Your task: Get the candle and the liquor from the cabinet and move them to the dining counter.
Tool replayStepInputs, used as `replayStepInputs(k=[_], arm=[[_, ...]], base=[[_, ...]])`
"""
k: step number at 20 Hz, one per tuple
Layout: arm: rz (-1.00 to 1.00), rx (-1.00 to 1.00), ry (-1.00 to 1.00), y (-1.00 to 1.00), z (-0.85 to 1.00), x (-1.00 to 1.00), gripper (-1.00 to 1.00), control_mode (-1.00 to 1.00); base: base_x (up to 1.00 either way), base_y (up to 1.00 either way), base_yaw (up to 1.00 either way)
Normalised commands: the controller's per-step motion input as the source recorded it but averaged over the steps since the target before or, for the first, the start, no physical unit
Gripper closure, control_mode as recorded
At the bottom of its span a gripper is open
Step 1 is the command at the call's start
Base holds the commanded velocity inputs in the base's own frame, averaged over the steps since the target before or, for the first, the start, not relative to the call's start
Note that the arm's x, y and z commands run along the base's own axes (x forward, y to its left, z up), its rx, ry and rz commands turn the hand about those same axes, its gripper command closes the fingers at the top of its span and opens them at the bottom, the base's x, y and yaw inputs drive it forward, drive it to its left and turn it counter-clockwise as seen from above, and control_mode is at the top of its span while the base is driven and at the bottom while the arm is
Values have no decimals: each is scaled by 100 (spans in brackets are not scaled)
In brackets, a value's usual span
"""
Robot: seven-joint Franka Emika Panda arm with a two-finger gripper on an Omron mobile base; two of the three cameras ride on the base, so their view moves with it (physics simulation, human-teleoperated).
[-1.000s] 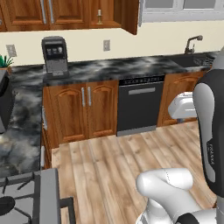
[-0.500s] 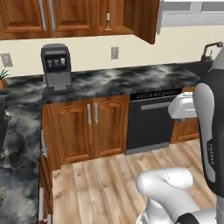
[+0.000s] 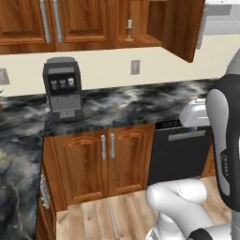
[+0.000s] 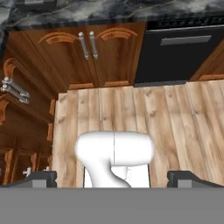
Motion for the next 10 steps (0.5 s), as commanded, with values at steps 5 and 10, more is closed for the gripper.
replayStepInputs(k=[5,10], arm=[[0,0,0,0,0,0,-100,100],[0,0,0,0,0,0,-100,100]], base=[[100,-38,14],[97,-25,7]])
